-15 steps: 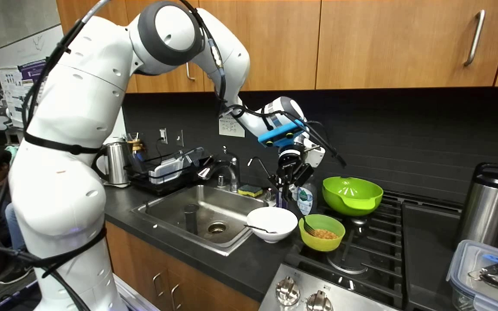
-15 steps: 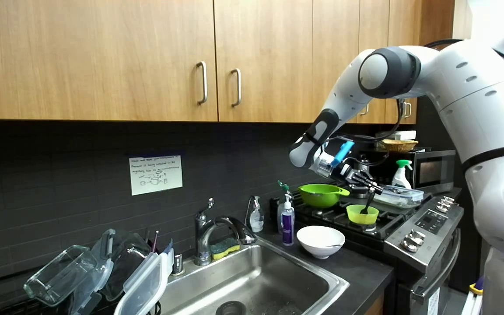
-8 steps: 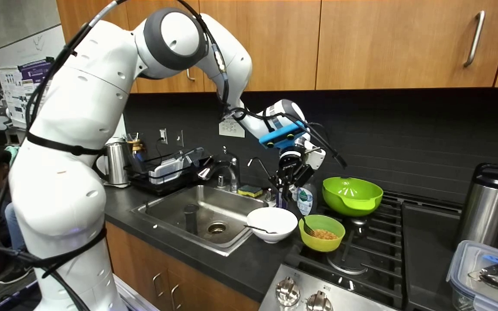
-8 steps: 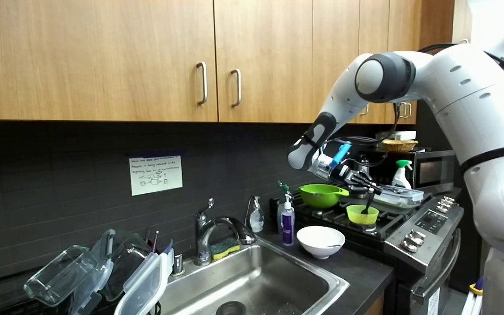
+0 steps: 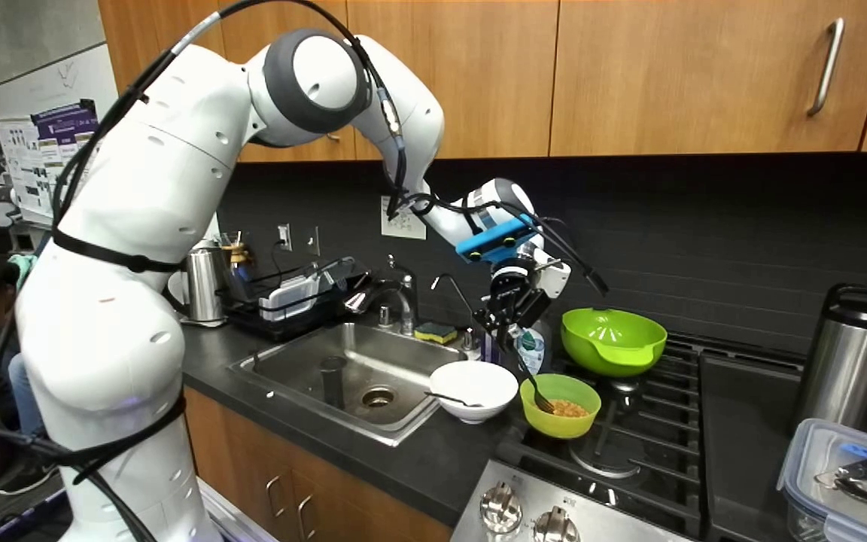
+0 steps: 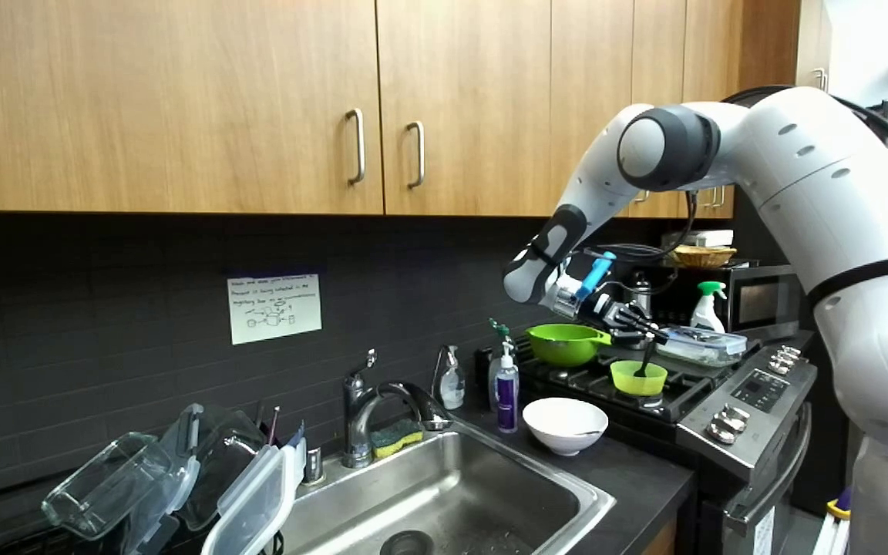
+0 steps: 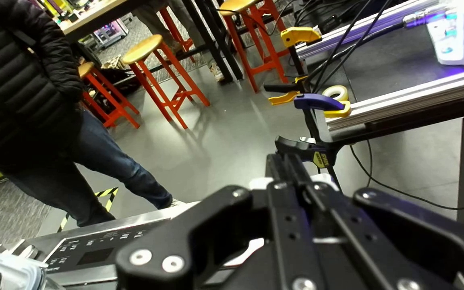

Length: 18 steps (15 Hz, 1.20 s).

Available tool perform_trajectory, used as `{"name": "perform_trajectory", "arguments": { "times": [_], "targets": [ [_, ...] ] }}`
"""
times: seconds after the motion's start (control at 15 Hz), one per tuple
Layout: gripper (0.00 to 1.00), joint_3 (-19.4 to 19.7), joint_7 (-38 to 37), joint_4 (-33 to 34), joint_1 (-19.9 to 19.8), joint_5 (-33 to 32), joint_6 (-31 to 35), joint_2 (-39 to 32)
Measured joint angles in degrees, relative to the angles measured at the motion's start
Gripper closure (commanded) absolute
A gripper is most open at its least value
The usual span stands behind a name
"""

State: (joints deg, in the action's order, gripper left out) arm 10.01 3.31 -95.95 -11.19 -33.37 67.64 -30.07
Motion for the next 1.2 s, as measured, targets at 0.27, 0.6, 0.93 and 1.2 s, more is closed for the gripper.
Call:
{"name": "perform_trajectory", "arguments": {
  "times": [0.27,0.6,0.93,1.2],
  "targets": [
    [0.99,0.0,-2.01,1.06,0.08,-1.99,0.12,-0.7],
    [0.99,0.0,-4.22,1.56,0.08,-3.66,0.12,-1.28],
    [0.99,-0.23,-4.09,1.56,0.09,-3.6,-0.82,-1.92],
    [0.99,-1.28,-3.65,1.56,0.17,-3.44,-2.53,-1.98]
  ]
}}
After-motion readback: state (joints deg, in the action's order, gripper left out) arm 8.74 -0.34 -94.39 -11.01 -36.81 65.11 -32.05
